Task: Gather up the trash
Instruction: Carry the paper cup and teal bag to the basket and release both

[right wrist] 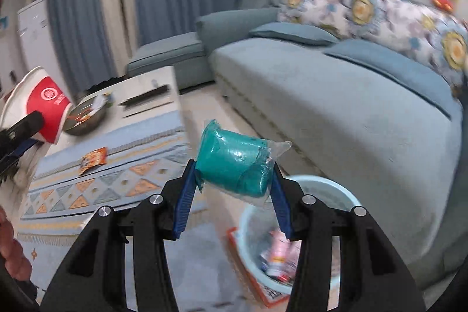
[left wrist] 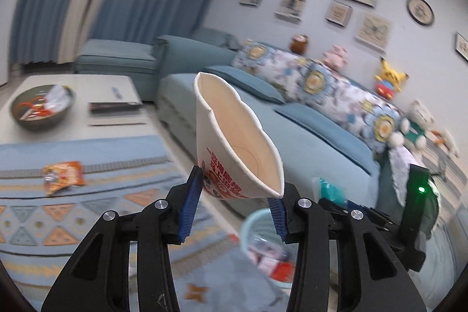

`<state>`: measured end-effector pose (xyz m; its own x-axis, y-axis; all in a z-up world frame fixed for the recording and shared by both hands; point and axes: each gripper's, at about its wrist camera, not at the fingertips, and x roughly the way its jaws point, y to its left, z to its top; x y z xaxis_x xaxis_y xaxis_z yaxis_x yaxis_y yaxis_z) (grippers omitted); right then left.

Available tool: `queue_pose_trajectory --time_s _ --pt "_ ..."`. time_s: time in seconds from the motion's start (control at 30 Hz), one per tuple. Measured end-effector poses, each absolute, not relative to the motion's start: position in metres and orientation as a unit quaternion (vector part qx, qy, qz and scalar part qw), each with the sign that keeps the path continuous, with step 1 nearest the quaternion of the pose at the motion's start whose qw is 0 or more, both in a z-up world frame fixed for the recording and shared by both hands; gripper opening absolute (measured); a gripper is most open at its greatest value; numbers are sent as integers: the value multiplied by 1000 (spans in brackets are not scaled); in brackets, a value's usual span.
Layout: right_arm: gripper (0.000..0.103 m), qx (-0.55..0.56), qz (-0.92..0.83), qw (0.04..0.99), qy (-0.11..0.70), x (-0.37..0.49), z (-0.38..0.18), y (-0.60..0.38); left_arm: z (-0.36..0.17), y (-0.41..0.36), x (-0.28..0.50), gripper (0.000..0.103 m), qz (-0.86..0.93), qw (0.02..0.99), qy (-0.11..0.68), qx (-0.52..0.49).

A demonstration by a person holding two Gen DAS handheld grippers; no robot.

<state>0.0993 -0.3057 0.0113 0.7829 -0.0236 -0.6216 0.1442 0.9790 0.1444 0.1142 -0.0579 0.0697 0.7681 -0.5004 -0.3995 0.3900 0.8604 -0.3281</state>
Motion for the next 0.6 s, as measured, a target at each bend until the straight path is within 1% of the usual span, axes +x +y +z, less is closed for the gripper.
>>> queue_pose_trajectory --time_s 0.13,0.27,0.37,0.6 --pt "46 98 -97 920 368 90 -18 -347 49 -116 118 42 -269 919 270 -101" --pt "46 108 -126 900 403 87 -52 -377 11 -174 126 42 -290 899 316 -95" --pt "46 136 -133 884 426 91 -83 -392 -24 -210 135 42 -298 878 362 -94" --pt "48 168 -146 856 466 95 -137 -414 -80 -245 139 42 -323 854 407 -35"
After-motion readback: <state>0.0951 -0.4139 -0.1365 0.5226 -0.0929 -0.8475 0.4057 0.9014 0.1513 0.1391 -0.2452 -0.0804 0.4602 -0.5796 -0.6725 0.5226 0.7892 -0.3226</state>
